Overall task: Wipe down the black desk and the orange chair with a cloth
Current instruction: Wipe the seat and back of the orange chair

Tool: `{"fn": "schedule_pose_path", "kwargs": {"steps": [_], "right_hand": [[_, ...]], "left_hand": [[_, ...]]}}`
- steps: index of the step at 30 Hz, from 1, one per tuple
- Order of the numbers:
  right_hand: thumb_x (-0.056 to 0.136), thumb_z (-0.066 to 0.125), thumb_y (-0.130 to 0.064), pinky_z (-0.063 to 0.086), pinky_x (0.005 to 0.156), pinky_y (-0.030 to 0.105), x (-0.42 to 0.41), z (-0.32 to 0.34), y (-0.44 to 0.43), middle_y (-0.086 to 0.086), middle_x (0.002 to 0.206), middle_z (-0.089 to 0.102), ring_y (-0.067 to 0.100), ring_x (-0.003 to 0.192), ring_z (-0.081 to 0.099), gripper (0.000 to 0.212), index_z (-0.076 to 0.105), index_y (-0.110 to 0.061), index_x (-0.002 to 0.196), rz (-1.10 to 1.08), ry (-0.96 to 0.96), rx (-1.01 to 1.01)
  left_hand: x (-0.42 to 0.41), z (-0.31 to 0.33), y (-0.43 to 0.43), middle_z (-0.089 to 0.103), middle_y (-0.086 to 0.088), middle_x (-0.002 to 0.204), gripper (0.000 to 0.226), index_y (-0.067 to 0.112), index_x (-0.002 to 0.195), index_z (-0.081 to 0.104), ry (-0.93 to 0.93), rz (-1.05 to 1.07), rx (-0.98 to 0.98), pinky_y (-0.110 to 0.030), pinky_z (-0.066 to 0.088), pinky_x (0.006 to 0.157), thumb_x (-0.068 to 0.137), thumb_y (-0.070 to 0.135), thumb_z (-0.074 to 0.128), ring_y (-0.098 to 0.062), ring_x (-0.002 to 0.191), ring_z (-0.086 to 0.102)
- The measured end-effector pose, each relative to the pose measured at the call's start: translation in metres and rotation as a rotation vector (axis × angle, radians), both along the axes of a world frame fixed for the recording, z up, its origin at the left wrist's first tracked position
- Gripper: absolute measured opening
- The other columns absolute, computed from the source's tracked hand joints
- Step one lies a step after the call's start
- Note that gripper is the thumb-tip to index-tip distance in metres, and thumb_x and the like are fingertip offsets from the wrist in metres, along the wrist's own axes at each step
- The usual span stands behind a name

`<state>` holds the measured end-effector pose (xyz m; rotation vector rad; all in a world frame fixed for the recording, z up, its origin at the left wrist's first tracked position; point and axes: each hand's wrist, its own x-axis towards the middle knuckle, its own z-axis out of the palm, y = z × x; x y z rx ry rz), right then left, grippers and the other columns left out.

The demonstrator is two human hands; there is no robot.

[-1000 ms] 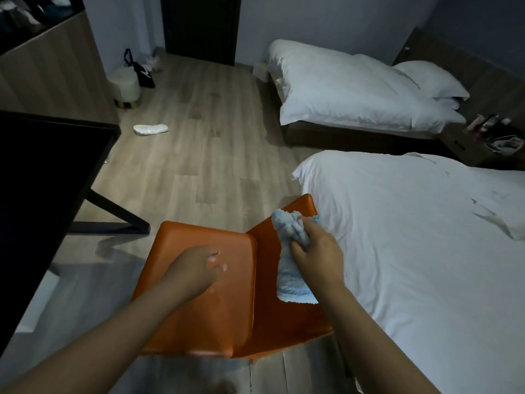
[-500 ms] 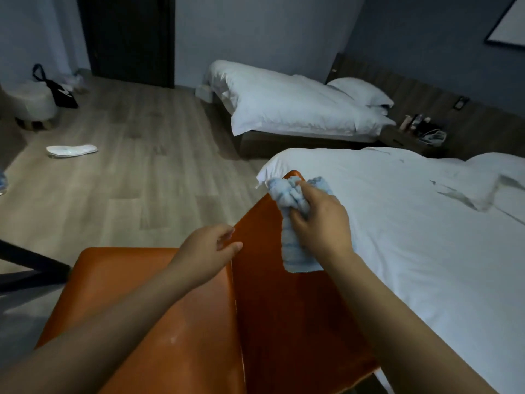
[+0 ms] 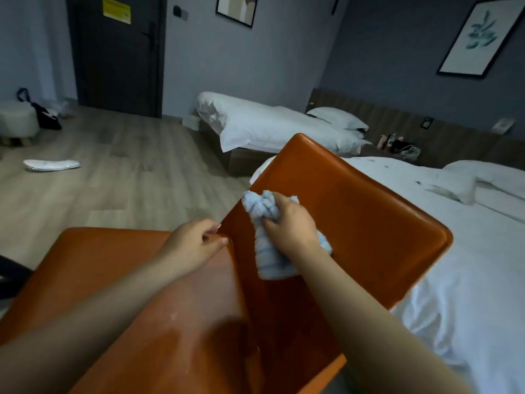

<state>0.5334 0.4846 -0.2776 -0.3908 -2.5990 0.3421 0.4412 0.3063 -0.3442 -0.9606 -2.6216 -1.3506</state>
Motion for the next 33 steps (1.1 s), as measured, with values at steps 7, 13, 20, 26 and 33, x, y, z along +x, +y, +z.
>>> {"fn": "schedule_pose_path", "kwargs": {"steps": [7, 13, 20, 26, 33], "right_hand": [[0.088, 0.049, -0.034, 0.048, 0.088, 0.039, -0.023, -0.095, -0.032, 0.005, 0.116, 0.062, 0.027, 0.112, 0.054, 0.042, 0.049, -0.017, 0.127, -0.061, -0.255, -0.123], [0.082, 0.06, -0.056, 0.037, 0.106, 0.044, -0.012, -0.093, -0.038, 0.007, 0.147, 0.038, 0.027, 0.132, 0.039, 0.084, 0.023, -0.02, 0.148, -0.045, -0.447, -0.192], [0.089, 0.057, -0.039, 0.047, 0.095, 0.039, 0.042, 0.012, -0.012, 0.0, 0.125, 0.056, 0.019, 0.115, 0.053, 0.043, 0.052, -0.025, 0.129, -0.031, -0.283, 0.364], [0.089, 0.06, -0.031, 0.046, 0.097, 0.036, 0.07, 0.073, 0.022, 0.002, 0.115, 0.063, 0.019, 0.107, 0.057, 0.033, 0.062, -0.019, 0.12, -0.128, -0.155, 0.549], [0.085, 0.063, -0.037, 0.042, 0.1, 0.041, 0.066, 0.087, 0.051, 0.007, 0.125, 0.054, 0.027, 0.115, 0.049, 0.048, 0.051, -0.02, 0.128, -0.308, -0.275, 0.618]], "left_hand": [[-0.02, -0.045, -0.052, 0.064, -0.007, 0.119, 0.042, 0.009, 0.122, 0.063, -0.045, 0.061, -0.15, -0.035, 0.05, 0.091, 0.085, 0.026, 0.071, -0.022, 0.1, 0.063], [-0.024, -0.054, -0.054, 0.062, -0.006, 0.121, 0.043, 0.009, 0.125, 0.061, -0.056, 0.016, -0.221, -0.036, 0.049, 0.091, 0.087, 0.029, 0.069, -0.022, 0.102, 0.061], [-0.011, -0.052, -0.006, 0.055, 0.001, 0.133, 0.065, 0.021, 0.133, 0.053, -0.078, -0.163, -0.214, -0.03, 0.046, 0.091, 0.078, 0.052, 0.07, -0.012, 0.112, 0.054], [0.02, -0.068, 0.054, 0.028, -0.009, 0.15, 0.107, 0.034, 0.152, 0.014, -0.039, -0.207, -0.535, -0.045, 0.029, 0.107, 0.065, 0.088, 0.046, -0.029, 0.136, 0.032], [0.027, -0.084, 0.075, 0.029, -0.002, 0.145, 0.085, 0.037, 0.137, 0.04, -0.13, -0.157, -0.695, -0.042, 0.036, 0.106, 0.063, 0.065, 0.071, -0.03, 0.132, 0.032]]}}
